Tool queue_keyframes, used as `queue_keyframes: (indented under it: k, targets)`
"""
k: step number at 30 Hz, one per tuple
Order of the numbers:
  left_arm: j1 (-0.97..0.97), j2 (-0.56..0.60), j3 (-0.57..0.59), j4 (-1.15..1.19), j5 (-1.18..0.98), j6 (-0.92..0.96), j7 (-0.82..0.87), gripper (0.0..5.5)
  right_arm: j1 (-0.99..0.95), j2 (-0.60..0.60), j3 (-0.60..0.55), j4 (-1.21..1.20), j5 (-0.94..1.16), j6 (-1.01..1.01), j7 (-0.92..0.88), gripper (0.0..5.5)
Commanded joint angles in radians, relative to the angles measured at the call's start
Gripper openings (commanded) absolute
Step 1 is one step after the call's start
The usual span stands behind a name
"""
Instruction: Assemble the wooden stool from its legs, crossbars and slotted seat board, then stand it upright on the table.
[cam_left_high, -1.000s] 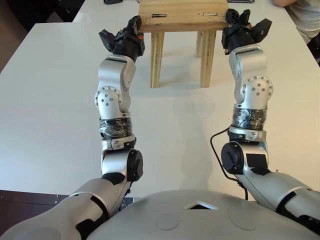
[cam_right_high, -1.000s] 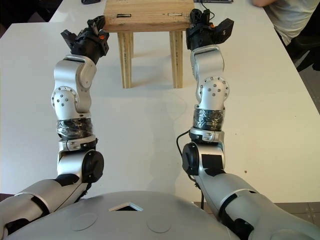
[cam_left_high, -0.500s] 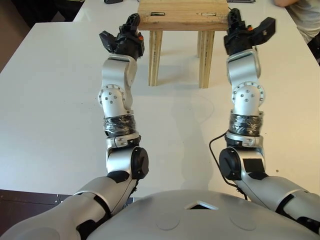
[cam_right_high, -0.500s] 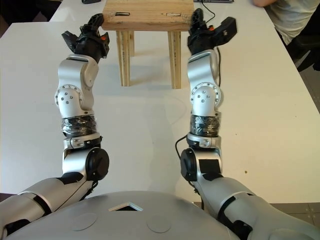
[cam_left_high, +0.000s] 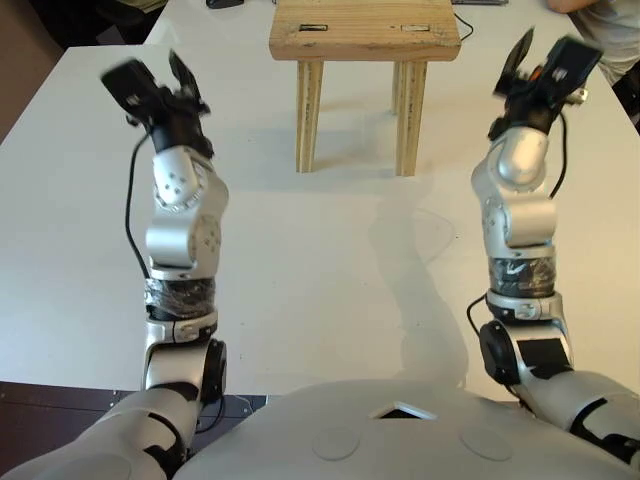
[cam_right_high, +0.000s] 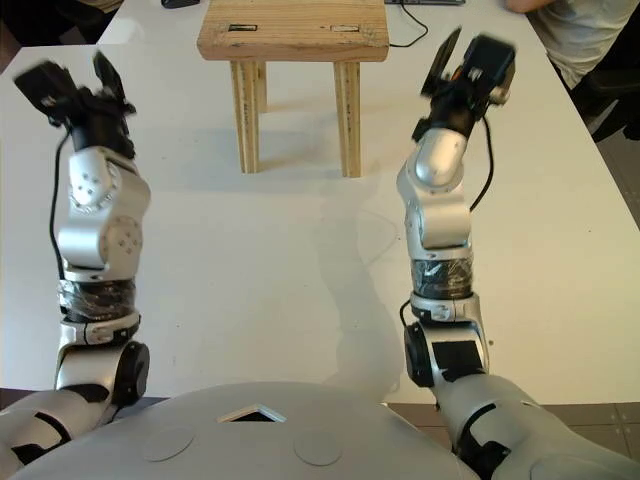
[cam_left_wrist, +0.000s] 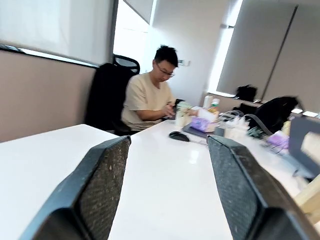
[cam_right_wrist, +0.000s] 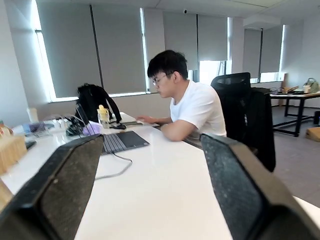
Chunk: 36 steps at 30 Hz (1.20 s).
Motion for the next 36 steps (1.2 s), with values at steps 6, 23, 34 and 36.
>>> queue_keyframes:
  k: [6, 23, 34, 36]
  targets:
    - [0.083, -0.096, -0.039, 0.218, 0.249, -0.167, -0.004, 2.83, 0.098, 0.061, 0.075, 0.191, -0.195, -0.167, -0.006, 3.54]
    - [0.076, -0.118, 0.098, 0.137, 0.228, -0.061, -0.178, 3.30, 0.202, 0.234, 0.086, 0.069, -0.316, -0.142, -0.058, 3.58]
    - [-0.038, -0.120, 0.178, 0.184, 0.247, -0.053, -0.150, 3.30, 0.113, 0.209, 0.009, 0.152, -0.309, -0.161, -0.067, 3.58]
    - [-0.062, -0.130, 0.196, 0.214, 0.253, -0.076, -0.123, 3.30, 0.077, 0.200, -0.003, 0.184, -0.300, -0.171, -0.045, 3.58]
